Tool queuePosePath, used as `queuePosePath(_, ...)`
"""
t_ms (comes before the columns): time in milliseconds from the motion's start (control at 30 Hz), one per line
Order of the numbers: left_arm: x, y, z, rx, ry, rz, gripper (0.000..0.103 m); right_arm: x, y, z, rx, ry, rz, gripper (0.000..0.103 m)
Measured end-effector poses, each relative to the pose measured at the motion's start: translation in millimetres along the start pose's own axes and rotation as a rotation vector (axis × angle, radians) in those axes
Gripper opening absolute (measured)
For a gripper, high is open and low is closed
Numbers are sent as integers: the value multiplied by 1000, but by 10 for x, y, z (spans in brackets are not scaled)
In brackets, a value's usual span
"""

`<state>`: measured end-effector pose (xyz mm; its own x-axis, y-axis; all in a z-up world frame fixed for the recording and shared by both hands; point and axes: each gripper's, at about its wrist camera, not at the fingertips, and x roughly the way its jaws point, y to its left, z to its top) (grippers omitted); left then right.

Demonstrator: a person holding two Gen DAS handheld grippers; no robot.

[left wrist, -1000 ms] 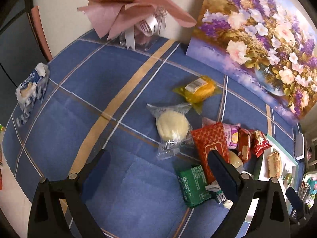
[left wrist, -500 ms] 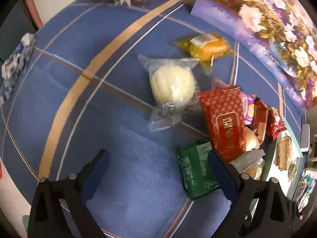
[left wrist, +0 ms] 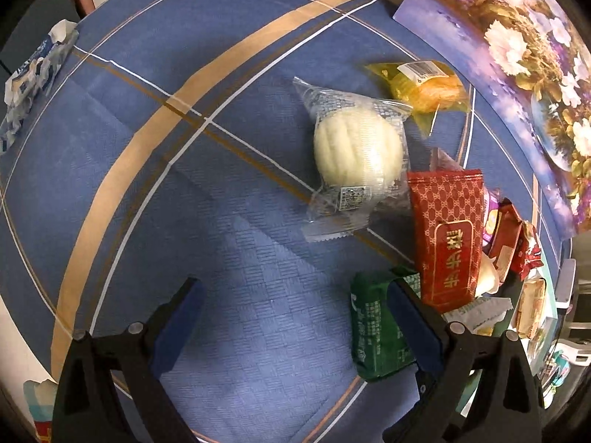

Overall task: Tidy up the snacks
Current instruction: 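Grasp the green biscuit pack with the left gripper while the right grasps the white-green cracker bag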

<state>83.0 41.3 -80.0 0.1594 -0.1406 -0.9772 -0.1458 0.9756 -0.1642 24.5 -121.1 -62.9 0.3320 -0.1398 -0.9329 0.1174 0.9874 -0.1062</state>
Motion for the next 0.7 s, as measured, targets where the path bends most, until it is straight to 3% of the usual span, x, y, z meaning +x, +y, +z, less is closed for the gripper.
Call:
queuePosePath(133, -11, -3, -9, 6, 1, -7, 99, -14, -42, 38, 11, -18, 2, 95)
queuePosePath(400, 5, -151, -15, 14, 12, -39, 99, 91, -154, 60, 73, 10, 66, 63)
queuePosePath(700, 114, -374, -20, 62, 35, -67, 99, 82, -349, 15, 140, 4, 75, 53)
